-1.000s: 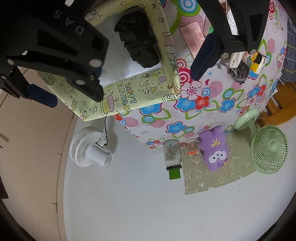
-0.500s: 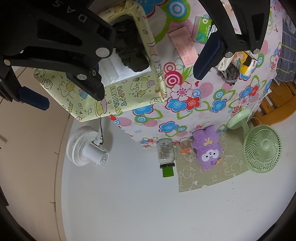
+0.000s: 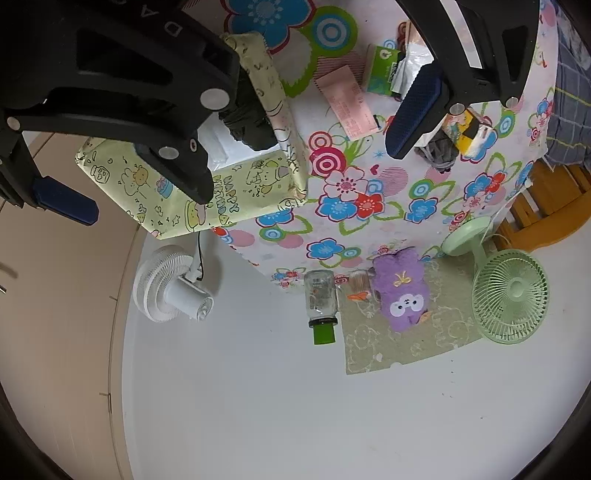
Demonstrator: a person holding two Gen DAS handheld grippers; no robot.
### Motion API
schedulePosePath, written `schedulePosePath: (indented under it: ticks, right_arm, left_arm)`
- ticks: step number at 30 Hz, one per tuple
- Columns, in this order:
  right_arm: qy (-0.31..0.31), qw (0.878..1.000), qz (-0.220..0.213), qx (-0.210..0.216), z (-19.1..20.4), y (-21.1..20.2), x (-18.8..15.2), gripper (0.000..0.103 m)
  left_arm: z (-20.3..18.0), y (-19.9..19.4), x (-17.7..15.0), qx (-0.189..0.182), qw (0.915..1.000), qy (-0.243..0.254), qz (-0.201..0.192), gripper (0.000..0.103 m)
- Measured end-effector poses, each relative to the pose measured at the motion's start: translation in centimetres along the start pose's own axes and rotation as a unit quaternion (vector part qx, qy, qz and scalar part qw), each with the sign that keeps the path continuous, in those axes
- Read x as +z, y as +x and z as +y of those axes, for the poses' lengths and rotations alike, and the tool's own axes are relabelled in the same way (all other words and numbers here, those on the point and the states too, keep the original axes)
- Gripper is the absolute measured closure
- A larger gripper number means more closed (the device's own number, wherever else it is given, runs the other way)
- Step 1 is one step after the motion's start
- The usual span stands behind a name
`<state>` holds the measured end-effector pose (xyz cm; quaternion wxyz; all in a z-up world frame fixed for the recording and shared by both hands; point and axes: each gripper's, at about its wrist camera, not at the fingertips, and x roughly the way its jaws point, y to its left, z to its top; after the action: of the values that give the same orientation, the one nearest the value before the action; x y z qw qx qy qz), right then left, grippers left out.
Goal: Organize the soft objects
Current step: 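Lower the umbrella and sleeve into the birthday box and open both grippers, then move both grippers back toward the remaining items on the table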
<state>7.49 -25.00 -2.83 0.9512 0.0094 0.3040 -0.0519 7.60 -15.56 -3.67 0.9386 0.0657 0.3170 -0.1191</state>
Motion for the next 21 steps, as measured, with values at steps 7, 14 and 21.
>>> schedulePosePath:
  ticks: [7,14,21]
  right_arm:
    - [-0.005,1.0,-0.014,0.002,1.5,-1.5,0.2,0.005]
    - [-0.011,1.0,-0.023,0.006,3.0,-2.6,0.4,0.005]
    - [-0.021,0.999,-0.027,0.012,4.6,-3.5,0.3,0.005]
  left_arm:
    - [1.0,-1.4,-0.2,0.001,0.9999,-0.001,-0.012,0.0]
    - [2.4,-2.7,-0.3,0.004,0.9997,-0.007,-0.022,0.0]
    - [3.8,-3.7,-0.8,0.008,0.9995,-0.014,-0.026,0.0]
